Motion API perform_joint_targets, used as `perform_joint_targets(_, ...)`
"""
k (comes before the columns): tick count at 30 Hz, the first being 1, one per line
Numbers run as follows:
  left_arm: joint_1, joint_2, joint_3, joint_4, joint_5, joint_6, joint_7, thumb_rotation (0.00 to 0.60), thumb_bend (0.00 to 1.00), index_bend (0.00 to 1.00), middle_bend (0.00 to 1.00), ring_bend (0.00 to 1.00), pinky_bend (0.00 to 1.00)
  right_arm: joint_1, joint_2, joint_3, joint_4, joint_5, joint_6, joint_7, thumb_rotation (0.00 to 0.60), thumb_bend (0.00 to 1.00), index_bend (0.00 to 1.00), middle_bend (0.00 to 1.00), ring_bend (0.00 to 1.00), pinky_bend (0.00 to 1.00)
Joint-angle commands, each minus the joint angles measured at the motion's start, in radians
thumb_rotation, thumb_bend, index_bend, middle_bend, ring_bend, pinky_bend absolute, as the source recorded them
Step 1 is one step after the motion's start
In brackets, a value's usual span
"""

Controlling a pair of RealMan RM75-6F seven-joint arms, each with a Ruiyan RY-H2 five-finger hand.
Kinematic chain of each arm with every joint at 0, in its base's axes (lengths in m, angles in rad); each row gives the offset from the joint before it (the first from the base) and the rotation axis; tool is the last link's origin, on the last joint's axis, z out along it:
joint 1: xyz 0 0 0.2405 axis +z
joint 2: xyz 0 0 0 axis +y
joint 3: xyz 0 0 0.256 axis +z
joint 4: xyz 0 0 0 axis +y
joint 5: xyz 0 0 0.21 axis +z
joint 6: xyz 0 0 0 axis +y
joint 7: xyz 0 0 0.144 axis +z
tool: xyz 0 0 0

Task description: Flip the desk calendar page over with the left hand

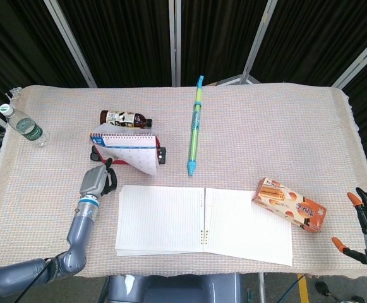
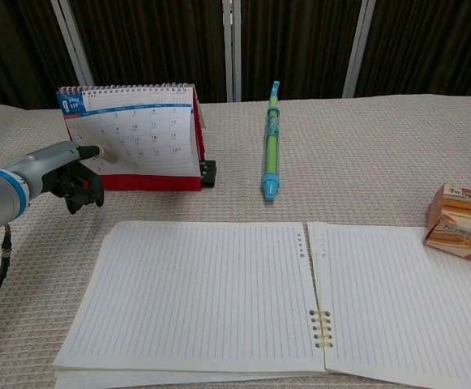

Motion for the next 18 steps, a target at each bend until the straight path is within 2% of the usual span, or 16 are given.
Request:
perform_joint_targets(1, -0.004, 0.003, 0.003, -0.016, 0.012, 0.011, 0.004, 0.600, 0.79, 0.00, 0.57, 0.65, 0.54, -0.001, 0.001, 0.000, 0.000, -0.001, 0.002, 0.000, 0.600, 0.07, 0.00, 0.00, 0.00, 0.00)
perform_joint_targets(9, -0.011, 0.017, 0.009, -0.094, 0.071, 0.053, 0.014, 0.600, 0.79, 0.00, 0.57, 0.65, 0.54, -0.004, 0.003, 0.000, -0.001, -0.004, 0.008, 0.004, 0.600, 0.07, 0.00, 0.00, 0.00, 0.00)
perform_joint_targets(13, -0.004, 0.028, 0.023, -0.130, 0.168, 0.110, 0.008, 0.600, 0.79, 0.01, 0.55, 0.65, 0.53, -0.004, 0.004, 0.001, -0.002, -0.004, 0.009, 0.007, 0.600, 0.07, 0.00, 0.00, 0.00, 0.00)
perform_joint_targets(16, 0.003, 0.030, 0.039, -0.134, 0.272, 0.171, 0.006, 0.600, 0.79, 0.03, 0.48, 0.58, 0.51, -0.005, 0.004, 0.001, -0.003, -0.004, 0.010, 0.005, 0.600, 0.07, 0.00, 0.00, 0.00, 0.00)
perform_joint_targets(18, 0.005, 0.030, 0.047, -0.123, 0.347, 0.219, 0.011, 0.600, 0.78, 0.05, 0.40, 0.51, 0.48, -0.005, 0.004, 0.001, -0.003, -0.004, 0.009, 0.005, 0.600, 0.07, 0.00, 0.00, 0.00, 0.00)
